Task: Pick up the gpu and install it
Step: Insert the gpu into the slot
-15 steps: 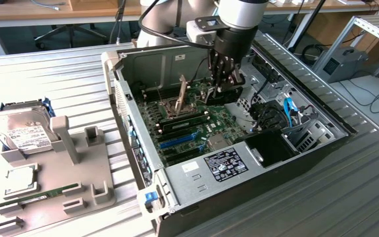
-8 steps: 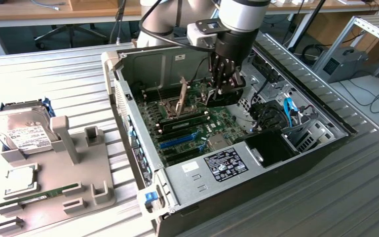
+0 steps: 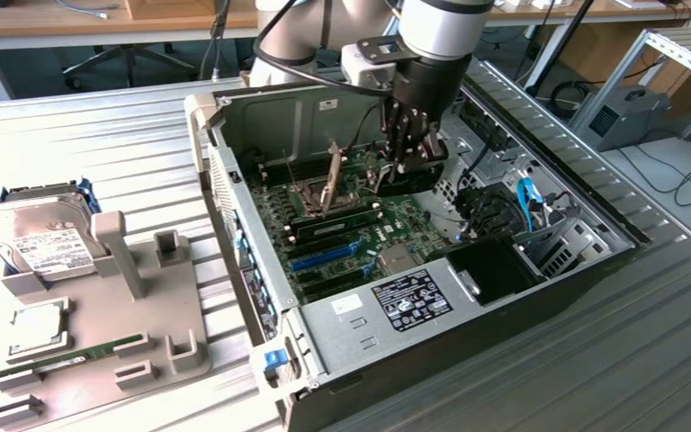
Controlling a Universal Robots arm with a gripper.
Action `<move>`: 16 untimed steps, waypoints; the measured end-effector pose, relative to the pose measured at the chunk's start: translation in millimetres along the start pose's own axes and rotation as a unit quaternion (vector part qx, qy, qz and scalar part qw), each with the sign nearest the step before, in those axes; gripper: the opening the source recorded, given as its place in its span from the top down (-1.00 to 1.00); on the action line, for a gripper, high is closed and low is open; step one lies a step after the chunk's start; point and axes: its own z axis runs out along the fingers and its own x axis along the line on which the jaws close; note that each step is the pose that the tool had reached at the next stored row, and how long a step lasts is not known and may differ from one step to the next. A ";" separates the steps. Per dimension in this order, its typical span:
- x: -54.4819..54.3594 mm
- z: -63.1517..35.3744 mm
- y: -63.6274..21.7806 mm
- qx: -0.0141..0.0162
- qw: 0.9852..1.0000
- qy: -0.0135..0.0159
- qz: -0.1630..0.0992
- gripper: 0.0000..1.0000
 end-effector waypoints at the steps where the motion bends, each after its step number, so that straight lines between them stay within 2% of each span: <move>1: 0.1 0.1 0.0 0.000 1.000 0.000 0.000 0.48; 16: 2.9 3.8 -0.1 0.000 1.000 0.000 0.000 0.48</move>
